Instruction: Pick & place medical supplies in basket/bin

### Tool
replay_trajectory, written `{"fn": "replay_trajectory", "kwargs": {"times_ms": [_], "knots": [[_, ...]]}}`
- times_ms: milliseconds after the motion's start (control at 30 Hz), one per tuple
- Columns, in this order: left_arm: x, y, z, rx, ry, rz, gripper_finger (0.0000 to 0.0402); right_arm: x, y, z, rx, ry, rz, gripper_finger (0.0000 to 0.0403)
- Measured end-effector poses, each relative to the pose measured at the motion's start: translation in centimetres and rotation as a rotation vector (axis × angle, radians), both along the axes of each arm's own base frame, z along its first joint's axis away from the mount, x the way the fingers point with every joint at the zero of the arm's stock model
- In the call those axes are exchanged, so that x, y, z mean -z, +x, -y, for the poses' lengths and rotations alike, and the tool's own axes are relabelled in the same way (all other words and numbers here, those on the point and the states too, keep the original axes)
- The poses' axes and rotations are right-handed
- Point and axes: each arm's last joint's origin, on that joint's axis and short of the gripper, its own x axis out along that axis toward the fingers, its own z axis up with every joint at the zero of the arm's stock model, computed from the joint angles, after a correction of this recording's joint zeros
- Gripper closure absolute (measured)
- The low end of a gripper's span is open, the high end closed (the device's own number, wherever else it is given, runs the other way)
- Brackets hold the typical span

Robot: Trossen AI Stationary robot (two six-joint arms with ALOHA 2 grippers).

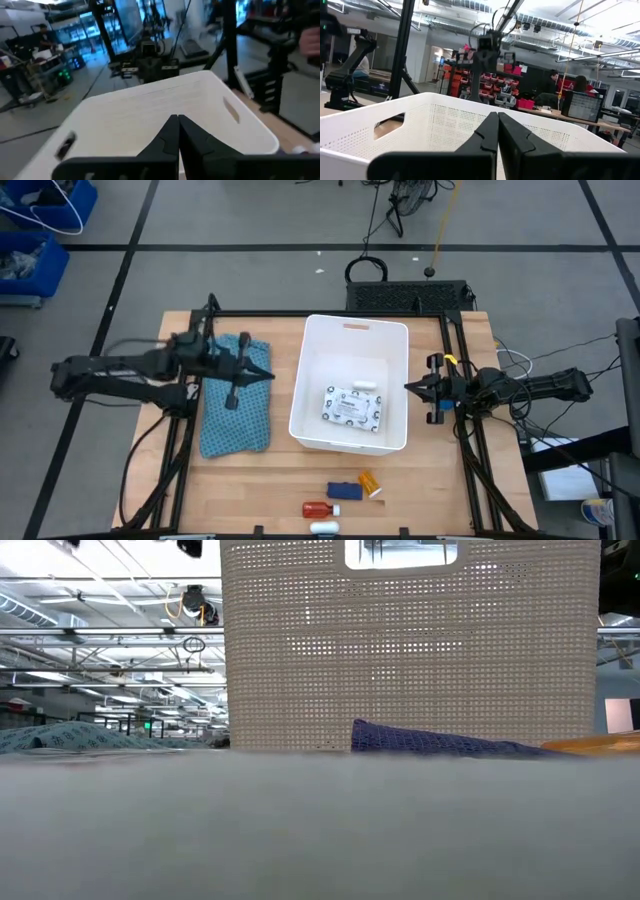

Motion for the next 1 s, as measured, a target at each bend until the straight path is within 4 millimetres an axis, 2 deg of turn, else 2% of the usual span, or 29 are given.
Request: {"fn": "replay_trajectory", "kwargs": {"times_ms": [267, 467, 733, 867, 1000], "knots": [[7.7, -0.9, 1.1, -0.094, -0.04, 0.083, 0.0401, 0.3, 0.1, 0.0, -0.008, 0.019, -0.028, 0.0403], [10.9, -2.0, 1.3, -0.085, -0.067, 0.135, 0.0401, 0.4, 0.1, 0.0, -0.01, 0.021, -0.046, 0.0403], [11.5, -2.3, 1.3, -0.087, -0.07, 0.134, 0.0401, -0.1, 0.1, 0.0, 0.0, 0.059, -0.065, 0.0403], [11.6, -2.3, 1.4, -0.076, -0.07, 0.132, 0.0391, -3.2, -0.3, 0.3, 0.085, 0.065, -0.186, 0.0403], [11.6, -2.3, 1.4, -0.076, -0.073, 0.13, 0.0385, -7.1, -2.0, 0.7, 0.151, 0.129, -0.375, 0.0403]]}}
